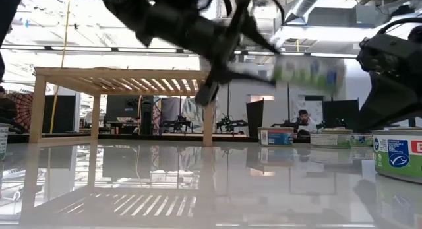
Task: Stack canned seafood by type on shelf
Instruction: Put the green tuna can on the shelf
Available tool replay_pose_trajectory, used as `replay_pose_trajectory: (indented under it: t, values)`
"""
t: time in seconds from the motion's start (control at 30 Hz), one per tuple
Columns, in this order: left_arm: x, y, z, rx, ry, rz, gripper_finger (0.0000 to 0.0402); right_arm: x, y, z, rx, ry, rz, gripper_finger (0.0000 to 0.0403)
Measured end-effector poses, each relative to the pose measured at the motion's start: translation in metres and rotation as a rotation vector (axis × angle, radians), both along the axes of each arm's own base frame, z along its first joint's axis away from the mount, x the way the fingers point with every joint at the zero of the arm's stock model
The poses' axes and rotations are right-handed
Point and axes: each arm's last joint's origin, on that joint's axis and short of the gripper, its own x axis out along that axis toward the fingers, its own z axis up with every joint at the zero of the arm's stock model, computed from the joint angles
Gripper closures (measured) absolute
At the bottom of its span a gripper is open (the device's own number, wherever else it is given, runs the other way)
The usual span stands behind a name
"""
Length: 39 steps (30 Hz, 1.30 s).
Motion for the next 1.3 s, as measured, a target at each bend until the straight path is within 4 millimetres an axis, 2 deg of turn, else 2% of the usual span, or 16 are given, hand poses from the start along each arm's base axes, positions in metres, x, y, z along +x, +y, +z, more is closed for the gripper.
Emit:
replay_pose_trajectory:
  t: [0.17, 0.27, 0.43, 0.57, 0.67, 0.83, 1.03, 1.17, 1.3]
  values:
    - [-0.010, 0.013, 0.029, 0.050, -0.028, 0.028, 0.0256, 0.000, 0.000, 0.000, 0.000, -0.002, -0.001, 0.0321]
    - [-0.021, 0.029, 0.056, 0.076, -0.078, 0.073, 0.0256, 0.000, 0.000, 0.000, 0.000, -0.002, -0.001, 0.0321]
    - [-0.047, 0.064, 0.097, 0.125, -0.113, 0.185, 0.0256, 0.000, 0.000, 0.000, 0.002, -0.004, -0.001, 0.0321]
    - [-0.077, 0.097, 0.130, 0.165, -0.150, 0.327, 0.0256, 0.001, -0.001, 0.000, 0.002, -0.004, -0.008, 0.0321]
    - [-0.101, 0.124, 0.144, 0.186, -0.126, 0.466, 0.0256, 0.001, -0.001, 0.000, 0.001, -0.004, -0.009, 0.0321]
    - [-0.133, 0.162, 0.150, 0.177, -0.042, 0.668, 0.0256, 0.001, -0.002, 0.000, -0.002, -0.004, -0.011, 0.0321]
    - [-0.155, 0.203, 0.138, 0.154, 0.079, 0.838, 0.0256, 0.003, -0.004, 0.000, -0.013, 0.002, -0.013, 0.0321]
    - [-0.163, 0.219, 0.134, 0.134, 0.107, 0.882, 0.0256, 0.003, -0.004, 0.000, -0.018, 0.004, -0.008, 0.0321]
    - [-0.165, 0.221, 0.134, 0.130, 0.117, 0.884, 0.0256, 0.002, -0.005, 0.000, -0.026, 0.012, -0.008, 0.0321]
